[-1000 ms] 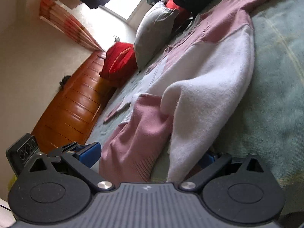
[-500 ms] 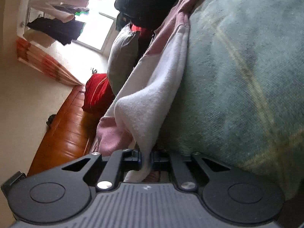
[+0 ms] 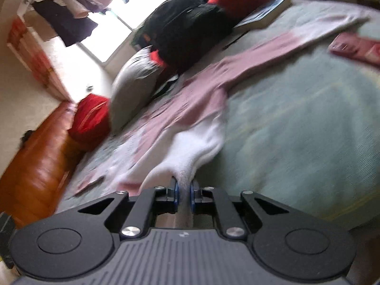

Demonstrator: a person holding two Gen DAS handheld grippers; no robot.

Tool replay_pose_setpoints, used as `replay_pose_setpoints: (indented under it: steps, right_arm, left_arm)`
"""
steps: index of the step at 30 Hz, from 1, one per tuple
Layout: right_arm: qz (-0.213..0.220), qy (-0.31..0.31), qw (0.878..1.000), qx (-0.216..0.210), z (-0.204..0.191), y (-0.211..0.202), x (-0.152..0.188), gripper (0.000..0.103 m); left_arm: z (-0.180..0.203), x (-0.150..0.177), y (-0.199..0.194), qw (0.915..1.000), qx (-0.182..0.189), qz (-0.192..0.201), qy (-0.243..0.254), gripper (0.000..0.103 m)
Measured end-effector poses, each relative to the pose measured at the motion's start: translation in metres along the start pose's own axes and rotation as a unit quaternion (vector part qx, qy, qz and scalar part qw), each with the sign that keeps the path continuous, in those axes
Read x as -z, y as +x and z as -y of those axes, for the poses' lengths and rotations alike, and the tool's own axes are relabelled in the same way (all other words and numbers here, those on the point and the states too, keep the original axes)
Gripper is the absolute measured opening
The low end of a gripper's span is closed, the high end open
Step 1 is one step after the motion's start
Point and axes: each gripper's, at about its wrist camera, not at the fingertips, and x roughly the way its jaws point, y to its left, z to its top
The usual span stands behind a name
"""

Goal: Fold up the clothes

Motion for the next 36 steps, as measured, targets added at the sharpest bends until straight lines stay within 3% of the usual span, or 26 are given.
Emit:
replay_pose_setpoints:
  steps: [3, 7, 13, 18, 22, 26, 28, 30, 36]
  right_arm:
    - [-0.006, 0.003, 0.999, 0.037, 0.015, -0.002, -0.014, 0.012]
    - [-0.048, -0.01, 0.992, 0.114, 0.022, 0.013, -0.017, 0.027]
    - [-0.007, -0.084, 0.982, 0.169, 0.002, -0.005, -0.003, 0.045]
    - [0.033, -0.185, 0.961, 0.202, -0.044, -0.02, 0.002, 0.058]
    - [0.025, -0.229, 0.963, 0.137, -0.075, -0.023, 0.005, 0.065]
    - [-0.039, -0.269, 0.962, 0.041, -0.105, 0.006, 0.017, 0.066]
    - [-0.065, -0.298, 0.952, 0.027, -0.124, 0.025, 0.028, 0.066]
    - [-0.082, -0.321, 0.943, 0.016, -0.14, 0.041, 0.037, 0.066]
    - [-0.109, -0.311, 0.943, -0.044, -0.159, 0.054, 0.05, 0.066]
  left_arm:
    - [0.0, 0.001, 0.0, 1.0, 0.001, 0.0, -0.001, 0.102]
    - [-0.002, 0.003, 0.0, 1.0, -0.001, -0.002, -0.005, 0.102]
    - [-0.007, 0.006, -0.001, 0.9999, -0.006, -0.008, -0.012, 0.102]
    - [-0.005, 0.012, -0.003, 0.9996, -0.018, -0.02, -0.005, 0.102]
    - [-0.013, 0.021, -0.008, 0.9991, -0.026, -0.024, -0.025, 0.102]
    - [-0.029, 0.029, -0.015, 0.9972, -0.022, -0.024, -0.066, 0.102]
    - [-0.039, 0.032, -0.017, 0.9953, -0.013, -0.022, -0.093, 0.102]
    - [-0.054, 0.036, -0.014, 0.9901, 0.017, -0.022, -0.137, 0.102]
    - [-0.091, 0.043, -0.005, 0.9708, 0.073, -0.013, -0.228, 0.102]
